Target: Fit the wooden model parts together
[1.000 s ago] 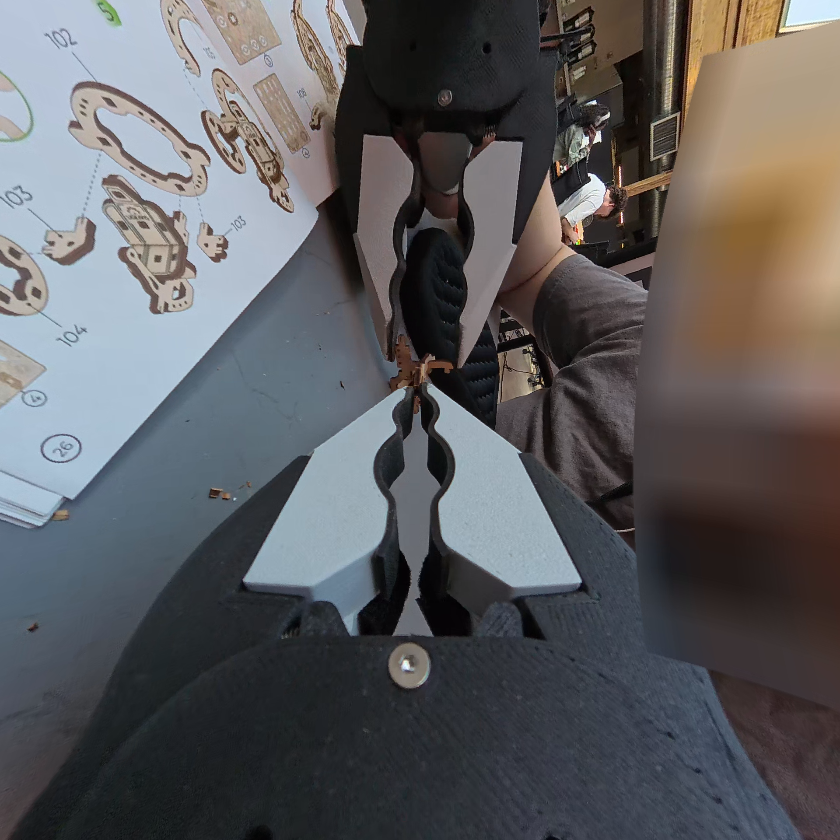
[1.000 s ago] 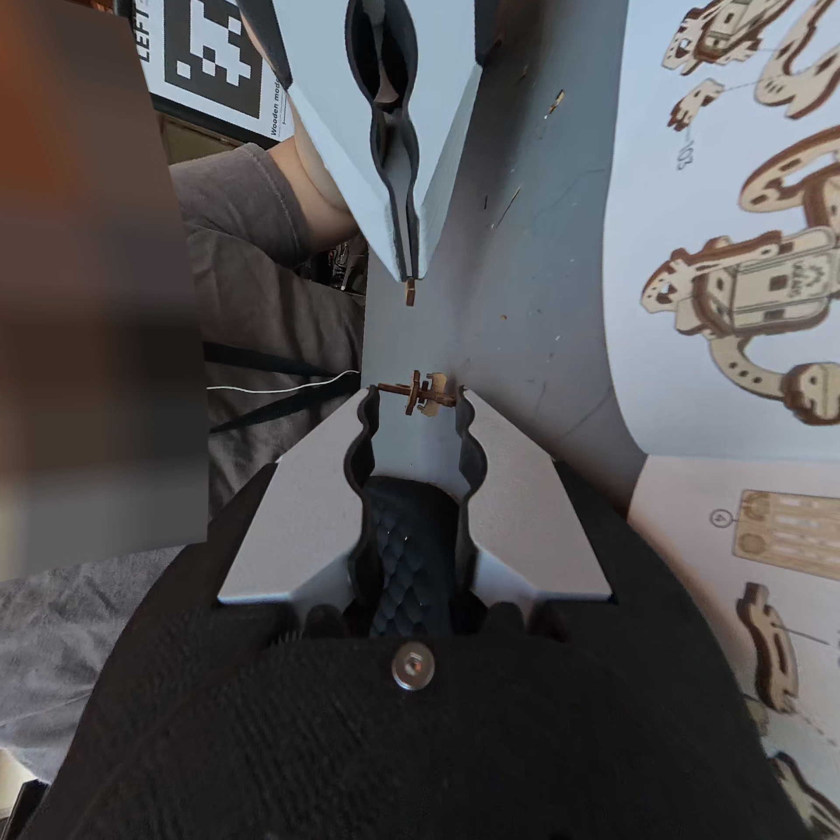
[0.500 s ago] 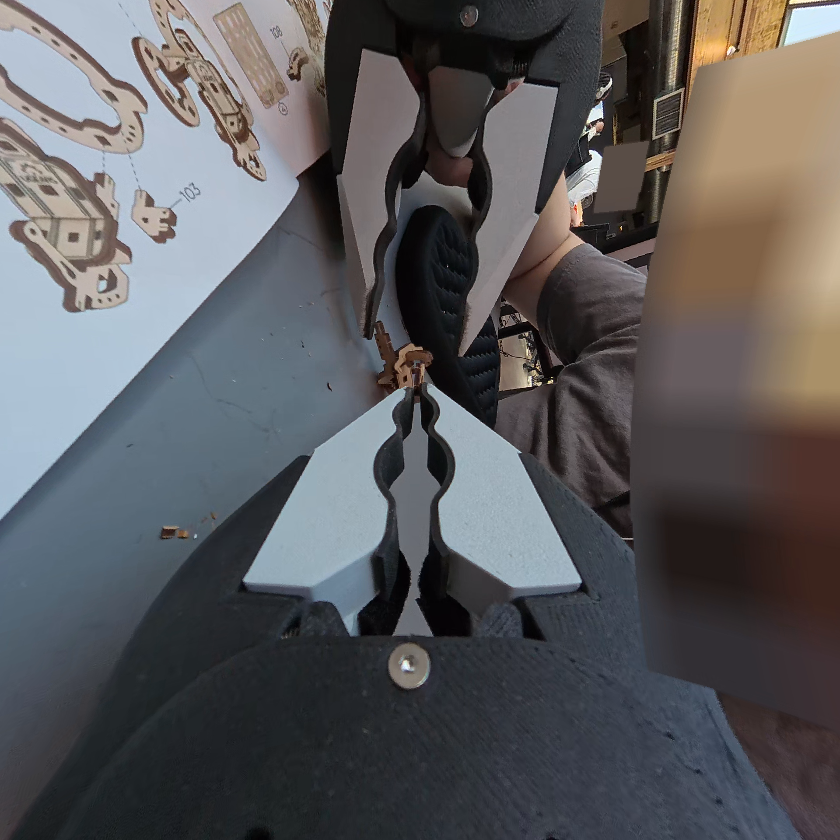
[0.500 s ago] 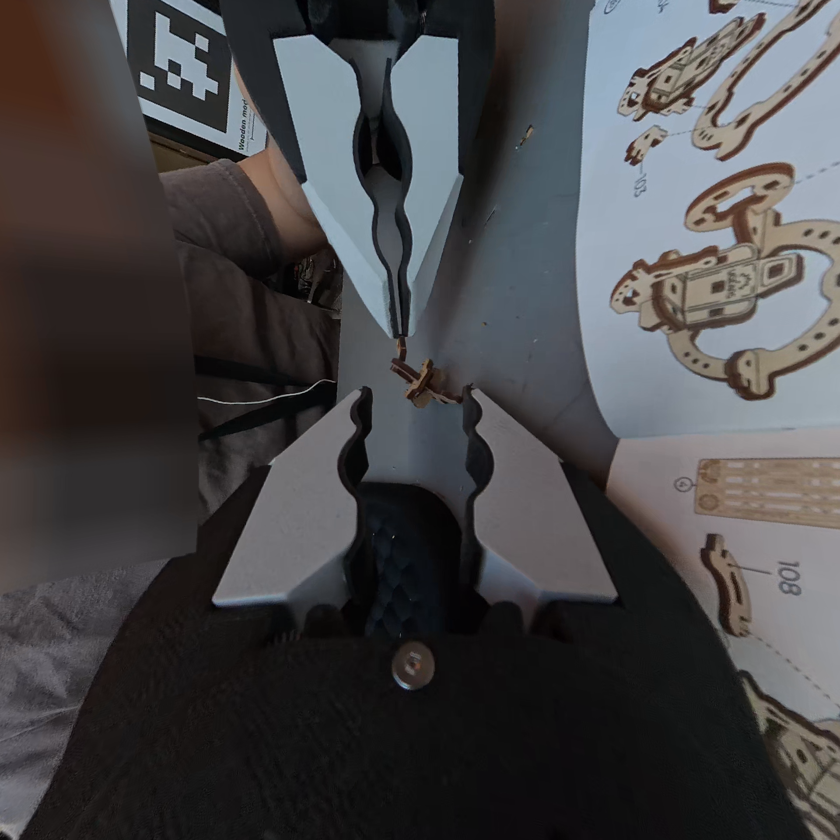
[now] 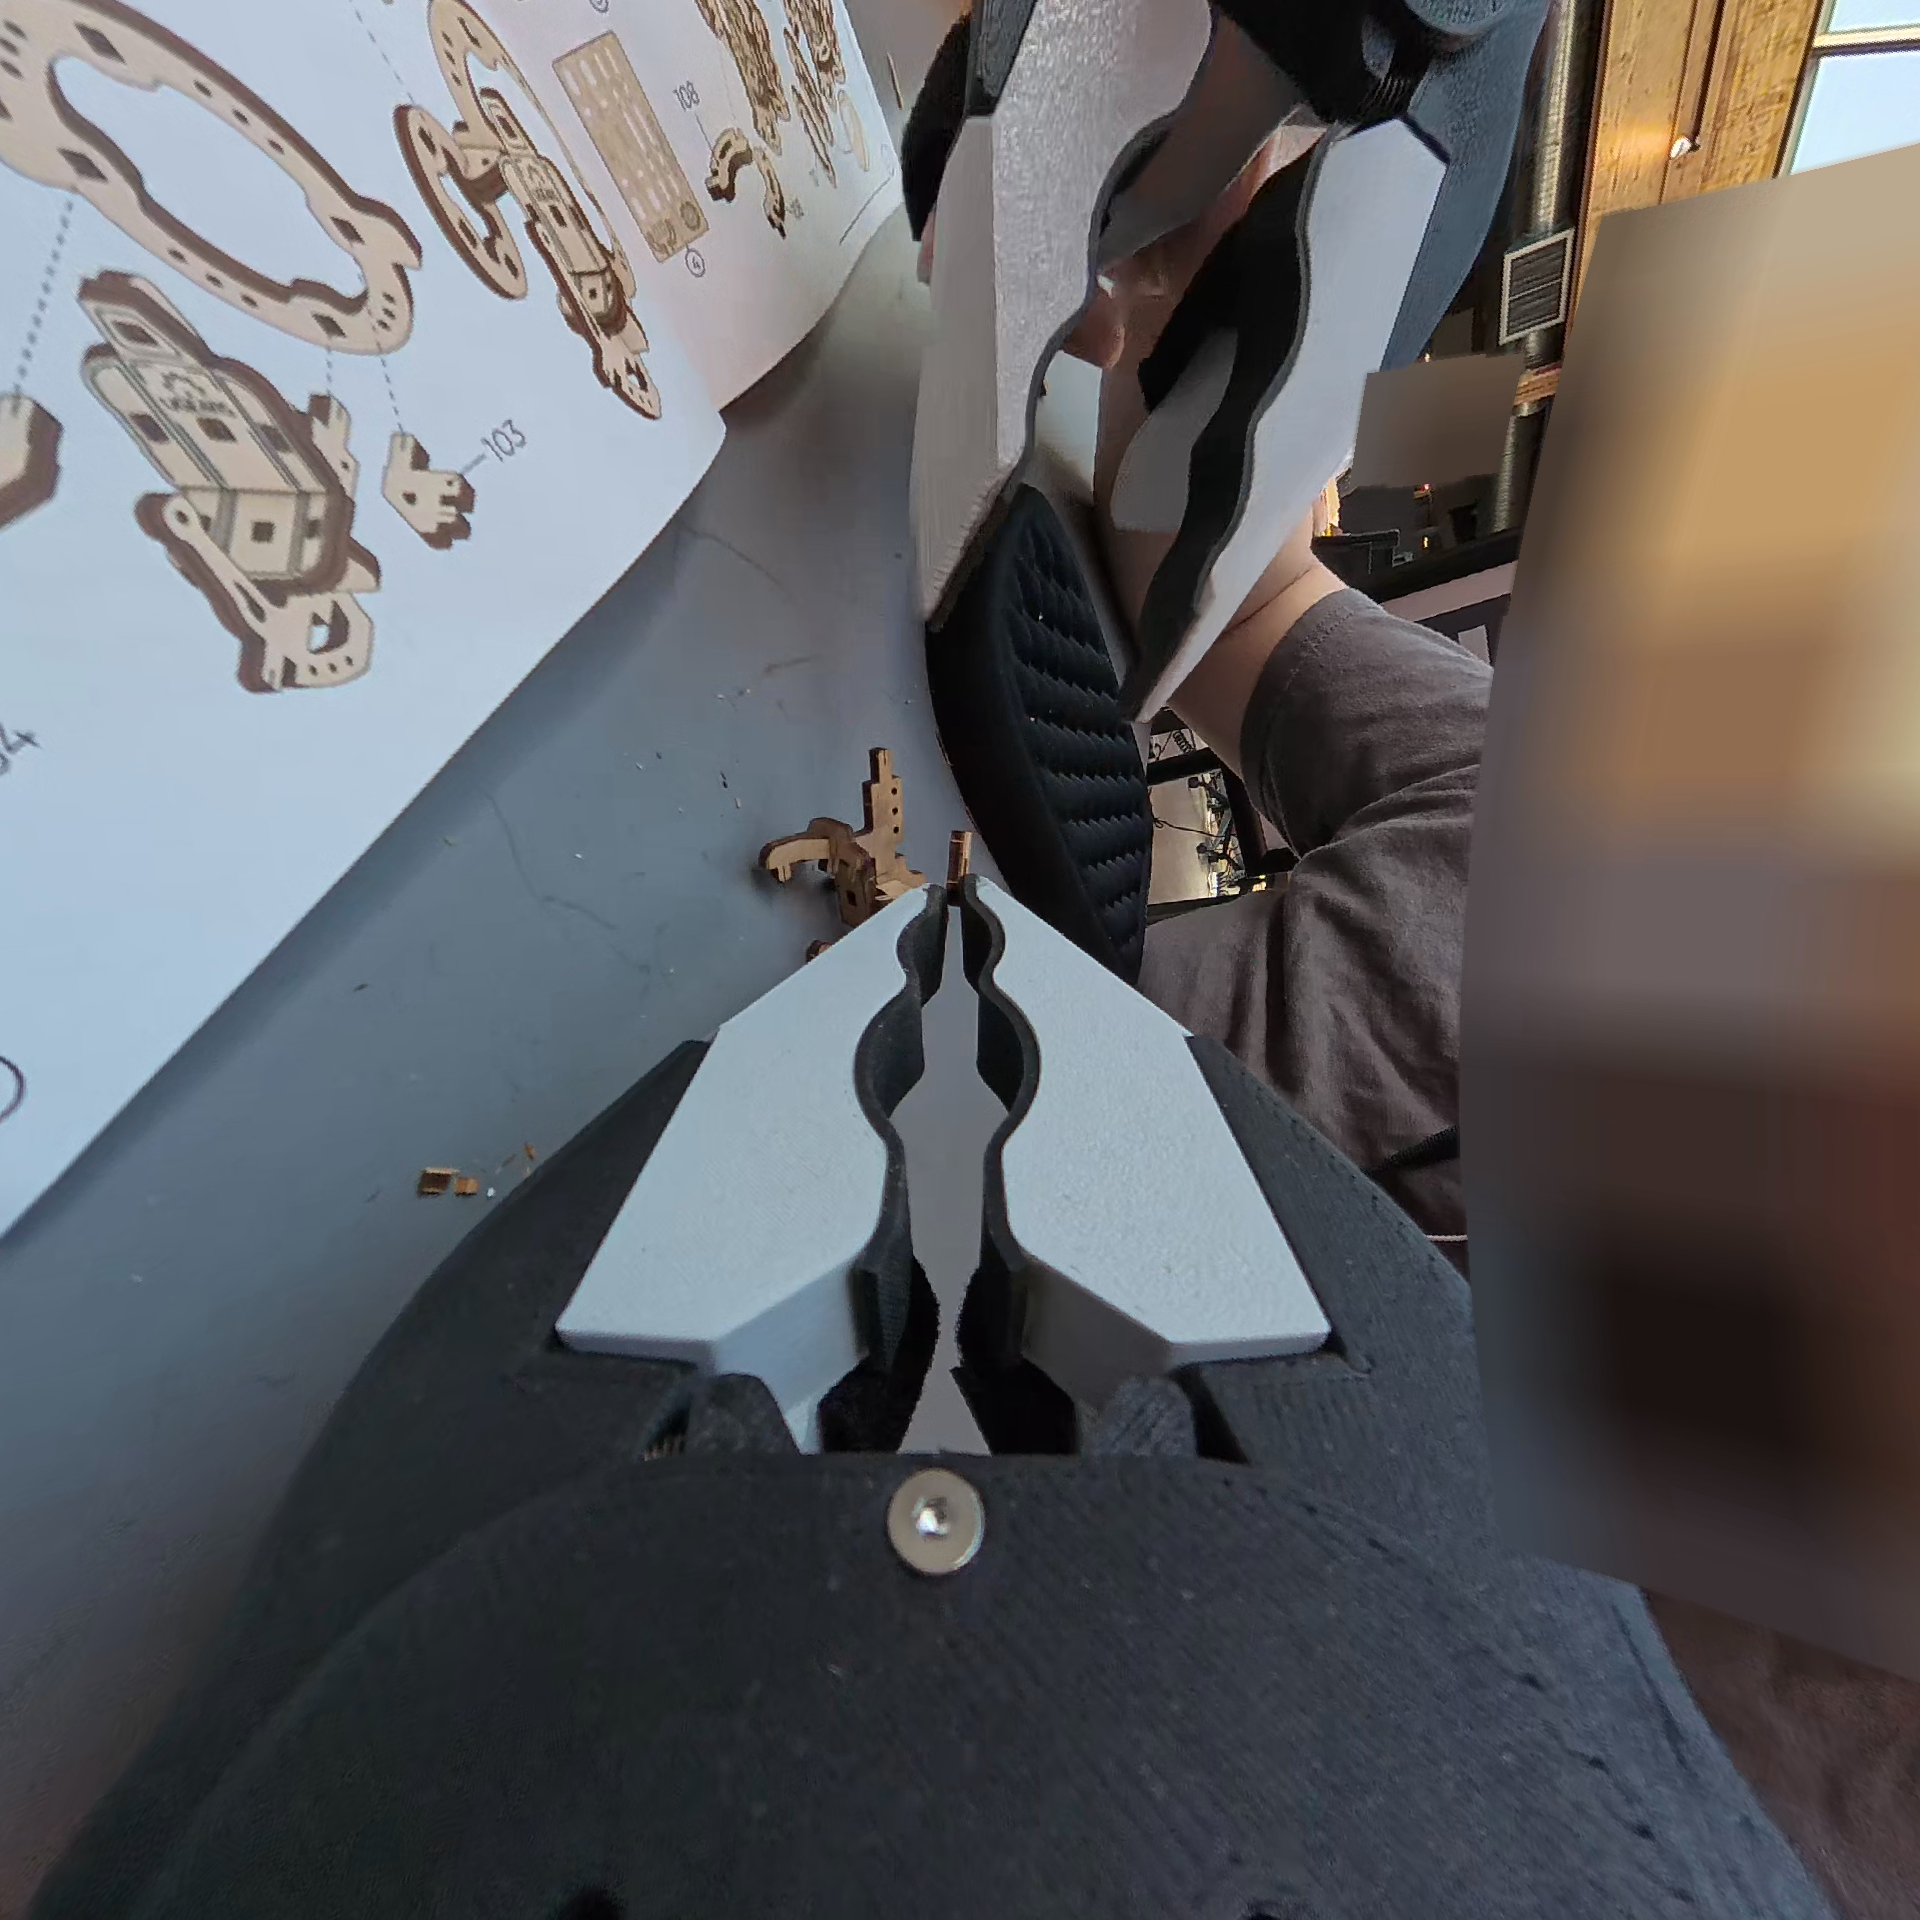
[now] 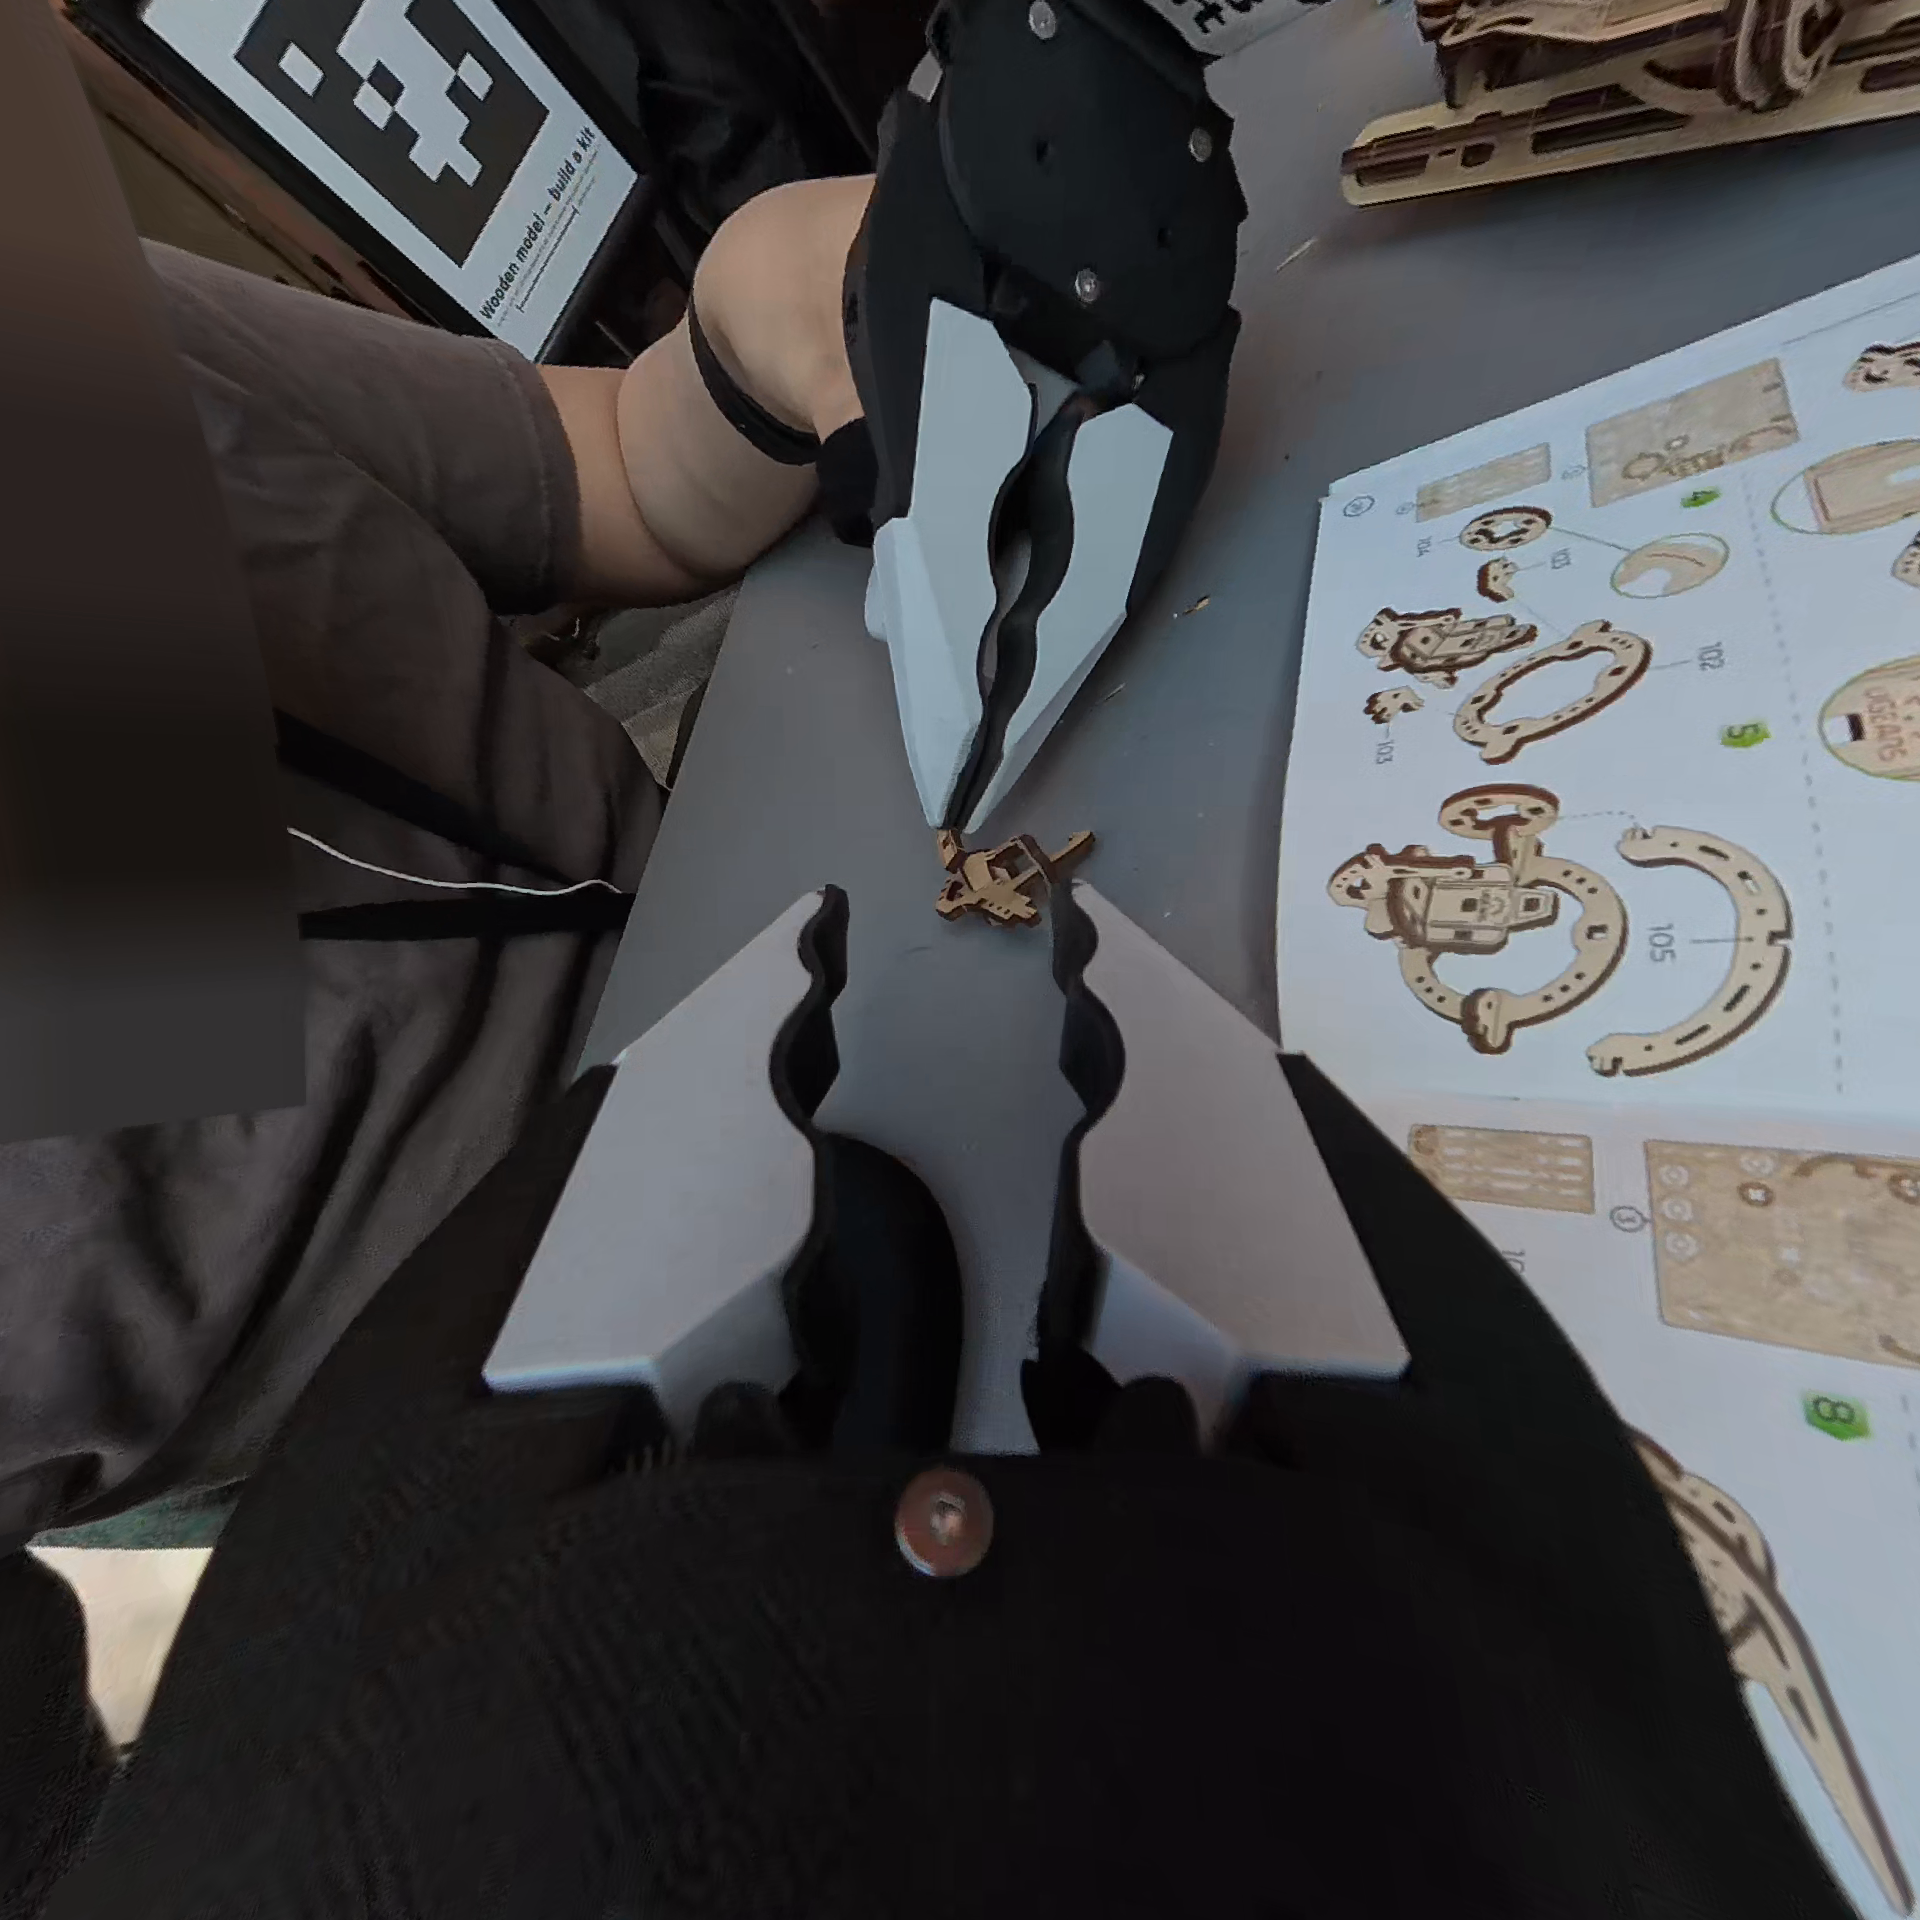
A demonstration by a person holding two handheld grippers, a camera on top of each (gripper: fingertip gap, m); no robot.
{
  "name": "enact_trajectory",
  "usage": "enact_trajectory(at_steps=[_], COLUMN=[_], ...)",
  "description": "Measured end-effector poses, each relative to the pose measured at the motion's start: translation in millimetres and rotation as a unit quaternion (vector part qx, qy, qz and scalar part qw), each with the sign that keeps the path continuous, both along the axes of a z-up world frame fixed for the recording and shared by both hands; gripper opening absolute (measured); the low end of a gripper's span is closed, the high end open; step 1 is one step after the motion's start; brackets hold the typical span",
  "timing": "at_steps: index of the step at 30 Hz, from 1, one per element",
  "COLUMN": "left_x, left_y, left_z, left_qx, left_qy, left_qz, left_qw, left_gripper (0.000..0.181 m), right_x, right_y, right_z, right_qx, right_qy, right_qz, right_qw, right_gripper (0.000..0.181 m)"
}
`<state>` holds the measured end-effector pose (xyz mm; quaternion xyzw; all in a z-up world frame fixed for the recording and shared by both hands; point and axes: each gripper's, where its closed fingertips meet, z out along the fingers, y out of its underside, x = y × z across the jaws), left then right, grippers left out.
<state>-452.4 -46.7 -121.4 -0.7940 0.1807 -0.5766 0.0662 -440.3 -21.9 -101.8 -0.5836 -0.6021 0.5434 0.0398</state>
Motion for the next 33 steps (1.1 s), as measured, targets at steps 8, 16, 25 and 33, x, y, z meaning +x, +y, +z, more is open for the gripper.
enact_trajectory(at_steps=[8,16,25,33], left_x=[-9,-12,-16,-21], left_y=[7,7,14,19], left_z=[4,5,18,30], left_qx=[0.005,0.009,0.033,0.079], left_qy=[0.0,0.004,-0.021,-0.026], left_qz=[0.014,0.016,0.032,0.036], left_qw=[1.0,1.0,0.999,0.996], left_gripper=[0.0,0.0,0.0,0.0], right_x=[-11,-9,-10,-1], right_y=[-5,-8,-19,-13], right_z=[-26,-35,-41,-24], right_qx=[-0.077,-0.095,-0.111,-0.095], right_qy=[-0.125,-0.167,-0.181,-0.103], right_qz=[0.03,0.022,0.035,0.035], right_qw=[0.989,0.981,0.977,0.989], right_gripper=[0.014,0.015,0.001,0.001])
